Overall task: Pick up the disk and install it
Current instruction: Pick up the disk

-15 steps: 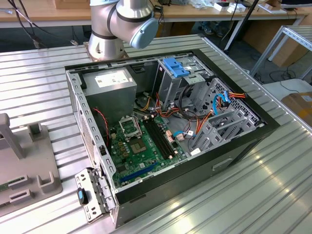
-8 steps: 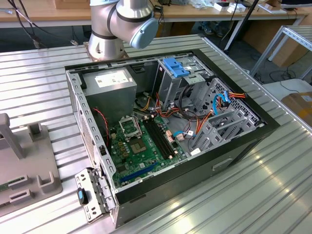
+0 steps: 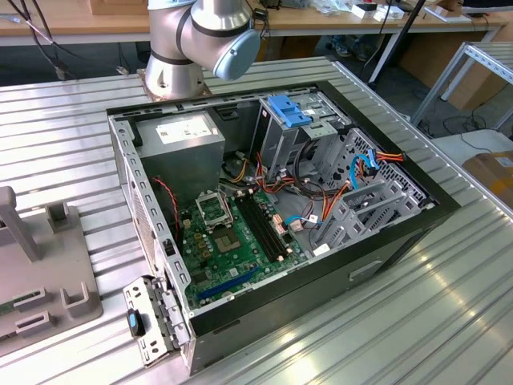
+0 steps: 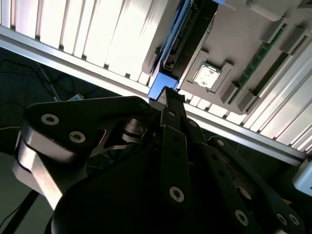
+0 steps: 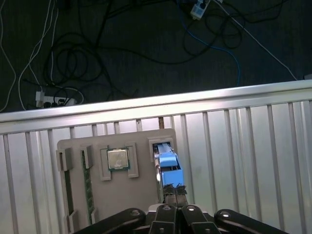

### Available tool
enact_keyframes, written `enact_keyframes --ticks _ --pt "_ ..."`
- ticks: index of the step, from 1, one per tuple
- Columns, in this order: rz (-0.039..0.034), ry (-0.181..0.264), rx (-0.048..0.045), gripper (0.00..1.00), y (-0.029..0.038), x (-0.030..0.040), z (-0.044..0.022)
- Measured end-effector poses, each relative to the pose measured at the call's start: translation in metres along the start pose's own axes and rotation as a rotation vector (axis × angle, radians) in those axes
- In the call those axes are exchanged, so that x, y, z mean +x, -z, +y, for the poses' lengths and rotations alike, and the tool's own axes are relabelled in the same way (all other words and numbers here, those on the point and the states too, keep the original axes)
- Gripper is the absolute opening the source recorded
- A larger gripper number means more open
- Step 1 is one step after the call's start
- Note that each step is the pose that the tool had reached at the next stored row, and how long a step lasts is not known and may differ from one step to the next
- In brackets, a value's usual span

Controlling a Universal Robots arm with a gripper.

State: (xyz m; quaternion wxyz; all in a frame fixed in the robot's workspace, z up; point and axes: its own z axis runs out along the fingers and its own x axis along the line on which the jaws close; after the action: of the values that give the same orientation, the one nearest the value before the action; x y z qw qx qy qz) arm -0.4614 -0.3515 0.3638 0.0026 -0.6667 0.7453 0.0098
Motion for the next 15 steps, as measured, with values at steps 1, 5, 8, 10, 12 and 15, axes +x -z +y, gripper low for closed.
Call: enact_keyframes --ticks 1,5,8,10,12,15 --pt "0.0001 0.0 -0.0001 0.11 0.0 0.0 0.0" --pt "0.0001 0.0 -0.0003 0.11 0.0 -0.0002 0.0001" --pt "0.0001 0.0 -0.0002 0.11 -0.0001 -0.0002 0.0002" --pt "0.0001 0.0 -0.0002 0.11 -0.0001 -0.0002 0.0002" --pt "0.0001 0.0 -0.0002 0.11 -0.0001 -0.0002 0.0002" --pt "0.0001 0.0 -0.0002 0.17 0.0 -0.0002 0.0003"
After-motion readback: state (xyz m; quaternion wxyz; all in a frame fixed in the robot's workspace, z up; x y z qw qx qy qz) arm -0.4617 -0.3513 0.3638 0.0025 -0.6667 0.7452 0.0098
